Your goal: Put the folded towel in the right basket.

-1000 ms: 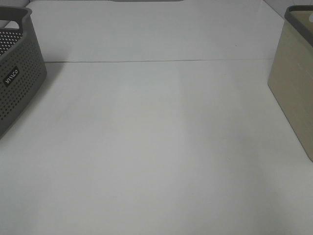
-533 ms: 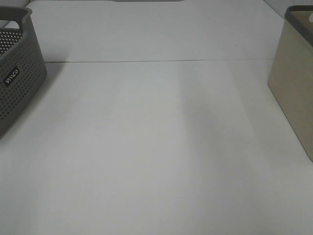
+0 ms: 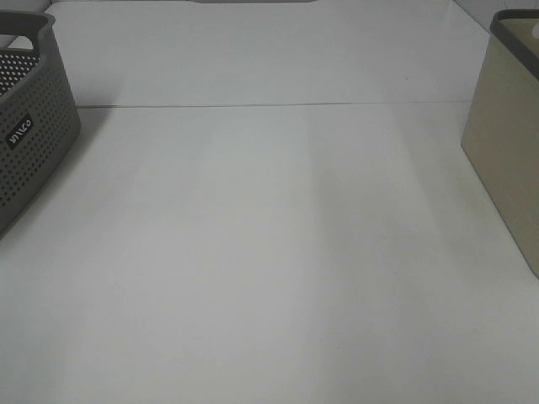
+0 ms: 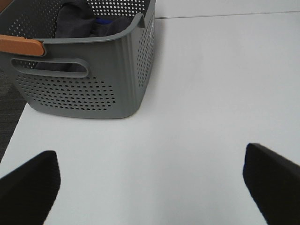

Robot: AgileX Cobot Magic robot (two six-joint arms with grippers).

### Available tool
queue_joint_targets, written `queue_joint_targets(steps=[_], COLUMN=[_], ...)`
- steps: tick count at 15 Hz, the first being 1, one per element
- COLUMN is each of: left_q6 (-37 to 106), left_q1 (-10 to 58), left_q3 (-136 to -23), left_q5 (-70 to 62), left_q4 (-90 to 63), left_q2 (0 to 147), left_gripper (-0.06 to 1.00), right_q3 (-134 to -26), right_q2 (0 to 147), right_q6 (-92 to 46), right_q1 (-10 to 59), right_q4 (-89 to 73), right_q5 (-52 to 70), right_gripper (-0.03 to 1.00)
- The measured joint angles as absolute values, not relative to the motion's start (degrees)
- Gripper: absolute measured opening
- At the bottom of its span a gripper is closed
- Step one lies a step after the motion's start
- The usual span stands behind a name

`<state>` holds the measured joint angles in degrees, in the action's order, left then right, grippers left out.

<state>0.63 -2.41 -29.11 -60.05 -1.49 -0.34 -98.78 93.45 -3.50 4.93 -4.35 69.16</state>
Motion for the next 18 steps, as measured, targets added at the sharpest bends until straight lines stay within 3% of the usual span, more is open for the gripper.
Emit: queue_joint_targets(steps=[5, 11, 15, 18], left_q6=[0.6, 0.6, 0.6, 0.6], left_q1=[-2.4, -2.4, -2.4, -2.4], left_q3=[-29.1, -29.1, -29.1, -29.1], left_q5=[-60.0, -60.0, -60.0, -60.0], left_q4=[-1.5, -1.5, -1.5, -1.5], left_q2=[-0.3, -0.3, -0.3, -0.3], left_gripper=[0.99, 0.99, 0.99, 0.99], right_q3=[-64.5, -39.5, -28.8, -26.6], right_q2=[59.7, 20.1, 2.2, -0.2], right_q6=[-1.5, -1.7, -1.7, -1.7], right_q1=[4.9, 4.9, 4.9, 4.9], right_q4=[-4.5, -4.1, -4.1, -4.0], right_q5=[61.0, 61.3, 63.5, 63.0], right_gripper=[0.97, 0.97, 0.97, 0.97])
